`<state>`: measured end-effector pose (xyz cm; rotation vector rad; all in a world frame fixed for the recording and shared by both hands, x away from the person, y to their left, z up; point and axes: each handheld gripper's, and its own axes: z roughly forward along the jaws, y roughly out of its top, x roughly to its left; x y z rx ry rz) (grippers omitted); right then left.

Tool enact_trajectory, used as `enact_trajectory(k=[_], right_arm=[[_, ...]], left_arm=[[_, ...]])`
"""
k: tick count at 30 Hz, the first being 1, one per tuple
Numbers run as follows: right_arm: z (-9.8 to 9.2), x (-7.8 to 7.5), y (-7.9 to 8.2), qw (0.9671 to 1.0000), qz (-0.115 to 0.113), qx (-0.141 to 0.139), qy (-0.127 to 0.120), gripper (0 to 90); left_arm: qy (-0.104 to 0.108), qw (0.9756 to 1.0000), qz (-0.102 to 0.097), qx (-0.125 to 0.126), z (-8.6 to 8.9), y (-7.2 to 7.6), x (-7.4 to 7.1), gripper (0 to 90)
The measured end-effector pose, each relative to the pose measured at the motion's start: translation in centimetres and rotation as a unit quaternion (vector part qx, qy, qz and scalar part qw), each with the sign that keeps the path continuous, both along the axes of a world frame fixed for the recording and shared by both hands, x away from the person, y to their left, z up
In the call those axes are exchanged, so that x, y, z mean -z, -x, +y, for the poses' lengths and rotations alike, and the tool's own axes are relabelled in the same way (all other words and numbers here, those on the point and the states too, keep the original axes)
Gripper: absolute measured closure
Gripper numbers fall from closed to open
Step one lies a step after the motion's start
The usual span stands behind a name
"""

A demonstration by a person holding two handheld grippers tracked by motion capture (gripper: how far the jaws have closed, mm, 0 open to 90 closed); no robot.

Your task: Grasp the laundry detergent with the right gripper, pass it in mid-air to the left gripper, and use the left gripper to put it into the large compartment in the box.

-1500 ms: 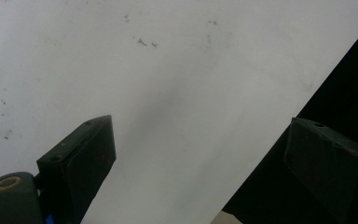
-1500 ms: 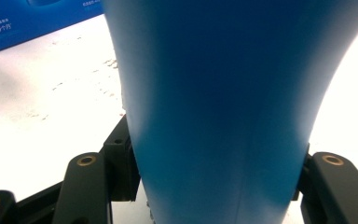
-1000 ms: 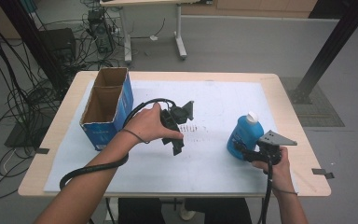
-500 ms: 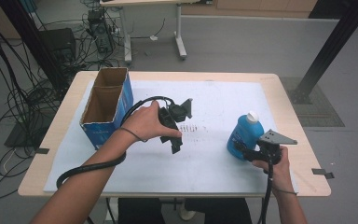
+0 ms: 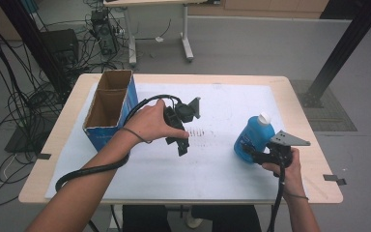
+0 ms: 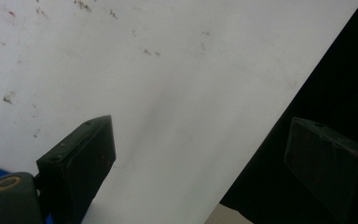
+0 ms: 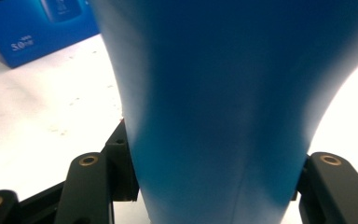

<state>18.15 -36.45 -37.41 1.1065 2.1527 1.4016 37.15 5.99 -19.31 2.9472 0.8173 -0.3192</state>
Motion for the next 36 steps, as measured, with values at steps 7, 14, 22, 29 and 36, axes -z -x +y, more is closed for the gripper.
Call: enact_trajectory(k=[7, 14, 22, 29, 36], right_arm=[[0.0, -1.1, -0.8, 0.9996, 0.000, -0.027, -0.007, 41.8], [0.1, -2.2, -2.0, 0.9980, 0.006, -0.061, -0.015, 41.8], [0.2, -2.6, -2.9, 0.9951, 0.014, -0.095, -0.026, 41.9], [0.6, -2.7, -4.0, 0.9894, 0.024, -0.139, -0.033, 41.9], [1.7, -3.4, -5.5, 0.9793, 0.025, -0.198, -0.035, 42.0]], left_arm=[[0.010, 0.9998, -0.011, 0.010, 0.3, 0.2, -2.2, 9.0], [0.018, 0.9992, -0.020, 0.029, 0.8, 0.3, -5.3, 9.3], [0.037, 0.9974, -0.034, 0.052, 1.2, 0.7, -7.6, 9.0], [0.050, 0.9951, -0.044, 0.073, 1.5, 1.0, -9.7, 9.0], [0.064, 0.9924, -0.056, 0.088, 1.6, 1.3, -11.2, 8.8]])
